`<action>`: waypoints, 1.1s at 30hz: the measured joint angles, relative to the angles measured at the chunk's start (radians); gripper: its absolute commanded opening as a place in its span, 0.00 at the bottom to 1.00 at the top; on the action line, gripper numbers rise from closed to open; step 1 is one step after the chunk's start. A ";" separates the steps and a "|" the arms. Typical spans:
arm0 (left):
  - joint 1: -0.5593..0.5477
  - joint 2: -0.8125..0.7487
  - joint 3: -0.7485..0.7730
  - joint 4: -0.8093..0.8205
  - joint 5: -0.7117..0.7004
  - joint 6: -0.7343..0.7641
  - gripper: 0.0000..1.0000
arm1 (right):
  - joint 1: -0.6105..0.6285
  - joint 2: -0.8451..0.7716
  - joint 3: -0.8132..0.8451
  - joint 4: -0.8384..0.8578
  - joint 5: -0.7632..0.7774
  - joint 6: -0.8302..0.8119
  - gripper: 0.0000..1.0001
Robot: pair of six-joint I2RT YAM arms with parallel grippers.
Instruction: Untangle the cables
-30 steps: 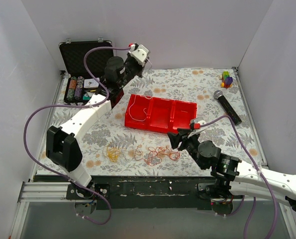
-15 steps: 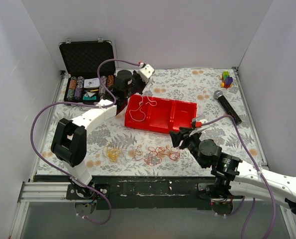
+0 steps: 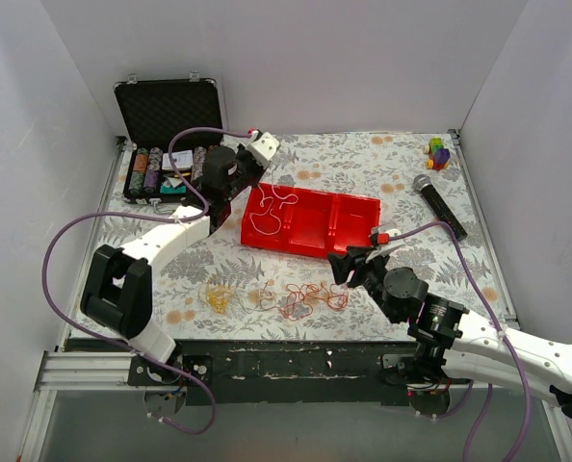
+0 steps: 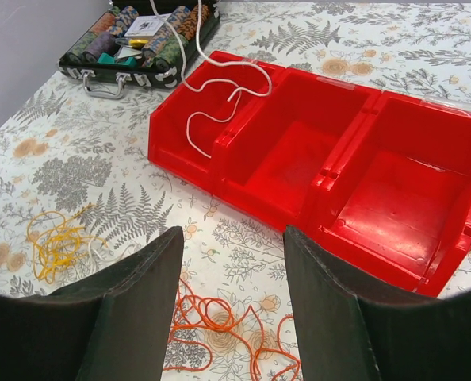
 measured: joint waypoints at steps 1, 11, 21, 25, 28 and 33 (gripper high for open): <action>0.002 -0.014 -0.007 0.009 -0.006 0.000 0.00 | -0.003 0.000 0.000 0.000 -0.001 0.001 0.62; 0.057 -0.057 -0.090 0.034 -0.029 0.005 0.00 | -0.005 0.006 0.000 0.000 -0.018 0.009 0.62; 0.036 -0.055 -0.100 0.023 0.005 0.011 0.00 | -0.005 0.015 -0.002 0.000 -0.022 0.019 0.62; -0.015 -0.029 -0.097 0.023 0.010 0.018 0.00 | -0.005 0.014 -0.009 0.001 -0.021 0.029 0.62; -0.044 0.009 -0.097 0.021 0.014 0.026 0.00 | -0.007 0.012 -0.018 -0.005 -0.020 0.031 0.62; -0.051 0.071 -0.099 0.016 0.001 0.072 0.00 | -0.011 0.003 -0.018 -0.006 -0.014 0.031 0.62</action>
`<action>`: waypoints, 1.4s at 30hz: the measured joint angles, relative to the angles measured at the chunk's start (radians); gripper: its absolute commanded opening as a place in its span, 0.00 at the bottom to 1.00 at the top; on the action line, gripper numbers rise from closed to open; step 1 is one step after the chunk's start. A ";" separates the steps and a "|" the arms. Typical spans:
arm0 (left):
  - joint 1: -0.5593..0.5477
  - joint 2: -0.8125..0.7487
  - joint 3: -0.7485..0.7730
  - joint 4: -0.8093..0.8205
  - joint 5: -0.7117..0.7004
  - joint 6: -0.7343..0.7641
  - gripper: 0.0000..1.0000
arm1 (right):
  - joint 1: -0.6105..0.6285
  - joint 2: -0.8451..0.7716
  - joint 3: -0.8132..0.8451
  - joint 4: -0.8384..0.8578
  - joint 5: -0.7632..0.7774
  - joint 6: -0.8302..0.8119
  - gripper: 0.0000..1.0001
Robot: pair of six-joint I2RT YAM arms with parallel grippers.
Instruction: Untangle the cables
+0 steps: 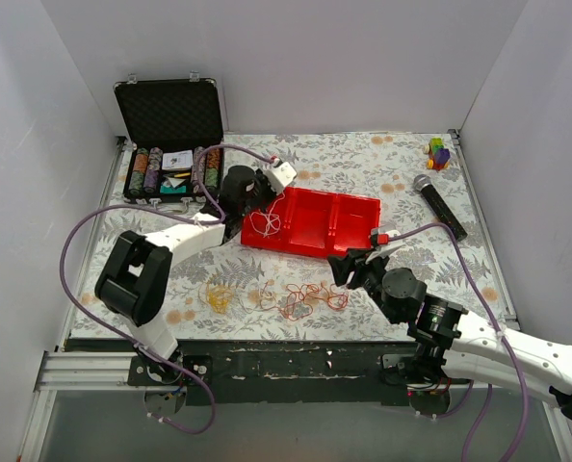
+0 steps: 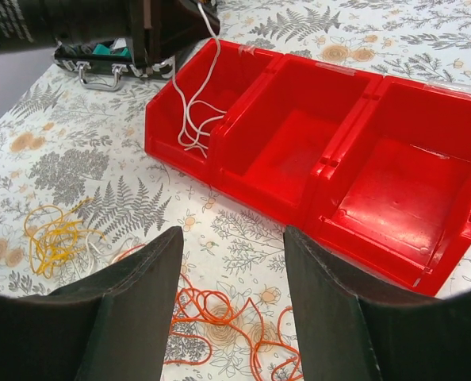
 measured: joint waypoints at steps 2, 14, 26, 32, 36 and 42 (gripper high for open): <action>0.000 0.028 0.003 -0.014 -0.019 0.019 0.00 | -0.004 -0.005 0.000 -0.001 0.000 0.000 0.62; -0.013 0.171 0.068 -0.159 -0.104 0.044 0.11 | -0.019 -0.008 0.000 -0.002 -0.001 0.000 0.62; -0.013 0.143 0.223 -0.362 -0.043 -0.071 0.72 | -0.019 0.011 0.000 -0.003 -0.017 0.001 0.62; -0.013 0.065 0.256 -0.441 0.002 -0.104 0.70 | -0.019 0.011 0.000 -0.003 -0.027 0.004 0.62; -0.011 0.036 0.256 -0.480 0.019 -0.118 0.65 | -0.019 0.011 0.000 -0.005 -0.029 0.005 0.62; -0.002 -0.009 0.258 -0.597 0.133 -0.101 0.59 | -0.019 0.012 0.000 -0.017 -0.032 0.005 0.62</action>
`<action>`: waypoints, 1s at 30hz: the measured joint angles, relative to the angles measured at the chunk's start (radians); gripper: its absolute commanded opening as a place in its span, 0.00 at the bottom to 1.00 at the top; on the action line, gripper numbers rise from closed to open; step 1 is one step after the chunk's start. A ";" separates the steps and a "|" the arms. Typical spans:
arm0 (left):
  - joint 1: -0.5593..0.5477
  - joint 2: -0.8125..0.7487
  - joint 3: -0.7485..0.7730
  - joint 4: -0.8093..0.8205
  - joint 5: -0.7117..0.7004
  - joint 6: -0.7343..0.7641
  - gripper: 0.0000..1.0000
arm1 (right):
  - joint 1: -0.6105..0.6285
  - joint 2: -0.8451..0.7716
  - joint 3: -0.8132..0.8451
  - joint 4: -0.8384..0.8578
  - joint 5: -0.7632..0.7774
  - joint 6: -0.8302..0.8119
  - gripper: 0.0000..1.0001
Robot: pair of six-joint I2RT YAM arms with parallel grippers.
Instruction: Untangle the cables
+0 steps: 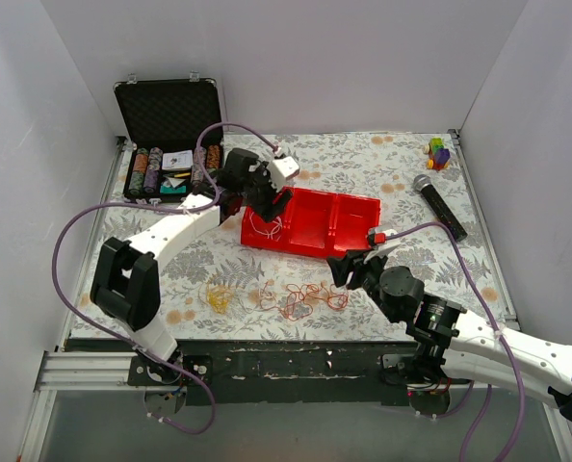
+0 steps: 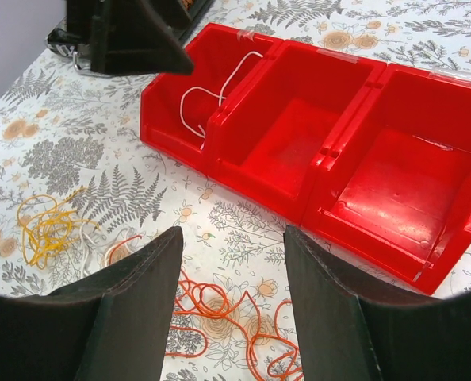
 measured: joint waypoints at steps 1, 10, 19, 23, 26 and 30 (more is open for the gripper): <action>0.001 -0.012 0.000 -0.037 0.032 0.017 0.59 | 0.000 0.000 0.000 -0.003 -0.001 0.000 0.62; -0.034 -0.297 -0.241 -0.288 0.238 0.208 0.64 | -0.001 0.050 0.000 -0.001 -0.031 0.000 0.63; -0.083 -0.385 -0.462 -0.366 0.265 0.340 0.63 | -0.001 0.098 0.000 0.005 -0.072 -0.002 0.64; -0.084 -0.385 -0.505 -0.322 0.245 0.386 0.60 | -0.001 0.109 0.000 0.013 -0.089 0.001 0.64; -0.084 -0.378 -0.534 -0.304 0.227 0.423 0.59 | -0.001 0.122 0.000 0.026 -0.105 0.008 0.64; -0.084 -0.374 -0.550 -0.291 0.201 0.472 0.58 | -0.001 0.135 0.000 0.027 -0.119 0.020 0.64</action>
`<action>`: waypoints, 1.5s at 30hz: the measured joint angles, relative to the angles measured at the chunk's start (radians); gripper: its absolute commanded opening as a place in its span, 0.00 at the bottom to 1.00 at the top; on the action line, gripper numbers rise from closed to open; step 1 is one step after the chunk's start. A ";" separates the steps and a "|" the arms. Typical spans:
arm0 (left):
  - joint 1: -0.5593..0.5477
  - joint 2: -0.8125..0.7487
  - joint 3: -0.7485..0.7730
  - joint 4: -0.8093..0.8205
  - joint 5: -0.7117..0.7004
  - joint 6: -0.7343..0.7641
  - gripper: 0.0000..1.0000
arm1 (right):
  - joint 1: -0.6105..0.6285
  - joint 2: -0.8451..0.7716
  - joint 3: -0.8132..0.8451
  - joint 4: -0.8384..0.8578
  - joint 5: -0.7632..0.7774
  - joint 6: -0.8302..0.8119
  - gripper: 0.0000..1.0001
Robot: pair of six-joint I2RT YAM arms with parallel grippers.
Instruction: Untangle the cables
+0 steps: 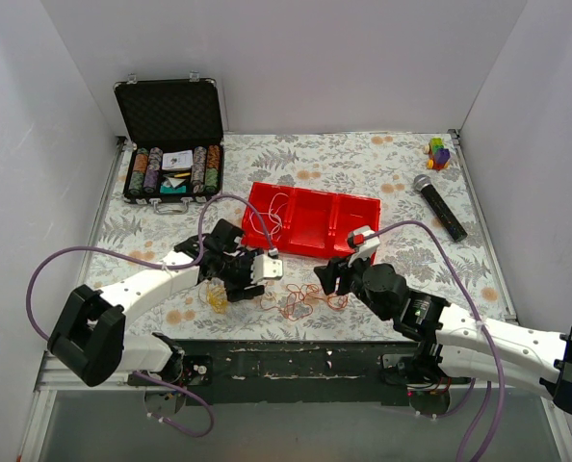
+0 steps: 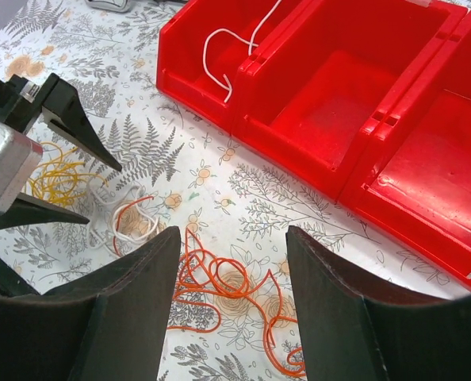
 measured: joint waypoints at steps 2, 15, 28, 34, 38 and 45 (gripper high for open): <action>0.000 0.002 -0.011 0.013 -0.018 0.025 0.57 | 0.000 0.002 0.000 0.001 -0.005 0.001 0.64; -0.002 0.047 -0.030 0.024 -0.076 0.127 0.22 | 0.000 0.006 0.000 0.023 -0.010 0.005 0.65; -0.023 0.060 0.089 0.019 -0.084 0.066 0.00 | 0.000 0.023 0.000 0.037 -0.030 0.011 0.66; -0.023 0.019 0.296 -0.003 -0.042 -0.064 0.00 | -0.002 0.137 0.000 0.088 -0.095 0.034 0.66; -0.024 -0.040 0.332 -0.026 -0.030 -0.116 0.00 | -0.002 0.205 0.000 0.116 -0.138 0.053 0.66; -0.024 -0.084 0.449 -0.109 -0.025 -0.183 0.00 | -0.003 0.276 -0.011 0.165 -0.159 0.073 0.66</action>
